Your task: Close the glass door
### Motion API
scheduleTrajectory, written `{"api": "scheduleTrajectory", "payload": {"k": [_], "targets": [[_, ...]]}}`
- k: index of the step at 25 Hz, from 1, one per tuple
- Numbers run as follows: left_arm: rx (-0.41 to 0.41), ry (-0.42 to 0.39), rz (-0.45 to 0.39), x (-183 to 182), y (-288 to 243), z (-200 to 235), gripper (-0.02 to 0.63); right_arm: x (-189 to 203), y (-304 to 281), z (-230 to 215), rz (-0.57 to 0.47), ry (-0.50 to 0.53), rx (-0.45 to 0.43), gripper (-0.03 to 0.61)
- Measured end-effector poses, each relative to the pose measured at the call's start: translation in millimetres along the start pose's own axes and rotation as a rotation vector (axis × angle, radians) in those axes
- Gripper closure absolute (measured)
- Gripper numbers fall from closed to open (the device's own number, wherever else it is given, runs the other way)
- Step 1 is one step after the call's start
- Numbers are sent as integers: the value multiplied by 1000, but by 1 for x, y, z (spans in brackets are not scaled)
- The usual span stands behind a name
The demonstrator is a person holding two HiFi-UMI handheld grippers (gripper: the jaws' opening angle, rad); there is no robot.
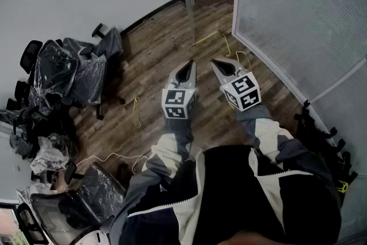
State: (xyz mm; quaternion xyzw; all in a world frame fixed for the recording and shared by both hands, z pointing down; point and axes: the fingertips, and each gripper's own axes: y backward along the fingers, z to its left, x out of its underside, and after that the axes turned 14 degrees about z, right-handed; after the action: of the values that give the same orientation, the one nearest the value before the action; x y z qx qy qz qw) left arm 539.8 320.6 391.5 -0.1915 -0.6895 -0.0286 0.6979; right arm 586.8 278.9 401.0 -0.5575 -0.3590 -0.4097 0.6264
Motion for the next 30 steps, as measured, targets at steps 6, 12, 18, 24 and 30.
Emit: {"api": "scheduleTrajectory", "payload": {"k": [6, 12, 18, 24, 30], "targets": [[18, 5, 0, 2, 0, 3, 607, -1, 0, 3, 6, 0, 22, 577], [34, 8, -6, 5, 1, 6, 607, -2, -2, 9, -13, -20, 20, 574], [46, 21, 5, 14, -3, 6, 607, 0, -5, 11, -14, -3, 18, 574], [21, 34, 38, 34, -11, 20, 607, 5, -26, 2, 3, -5, 0, 574], [-41, 86, 85, 49, -25, 50, 607, 10, -64, -6, 40, -17, -72, 574]]}}
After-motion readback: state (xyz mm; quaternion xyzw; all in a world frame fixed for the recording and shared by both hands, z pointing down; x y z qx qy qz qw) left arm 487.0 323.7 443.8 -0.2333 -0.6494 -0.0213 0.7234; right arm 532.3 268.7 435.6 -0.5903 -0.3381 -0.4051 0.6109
